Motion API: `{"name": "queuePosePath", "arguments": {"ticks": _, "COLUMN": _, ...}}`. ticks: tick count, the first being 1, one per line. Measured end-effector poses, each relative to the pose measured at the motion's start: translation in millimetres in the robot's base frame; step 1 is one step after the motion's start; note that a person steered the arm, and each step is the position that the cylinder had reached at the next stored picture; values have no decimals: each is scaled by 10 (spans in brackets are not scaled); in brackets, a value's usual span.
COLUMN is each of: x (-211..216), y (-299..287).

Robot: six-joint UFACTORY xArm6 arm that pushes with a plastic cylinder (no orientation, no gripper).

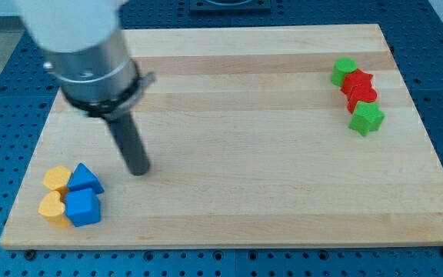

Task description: Push the green star left a bit

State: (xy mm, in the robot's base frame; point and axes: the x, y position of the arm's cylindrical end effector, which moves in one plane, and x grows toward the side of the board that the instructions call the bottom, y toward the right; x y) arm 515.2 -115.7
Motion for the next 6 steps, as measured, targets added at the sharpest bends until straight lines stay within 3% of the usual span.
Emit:
{"name": "queuePosePath", "arguments": {"ticks": 1, "x": 0, "y": 578}}
{"name": "queuePosePath", "arguments": {"ticks": 5, "x": -57, "y": 4143}}
{"name": "queuePosePath", "arguments": {"ticks": 6, "x": -518, "y": 4274}}
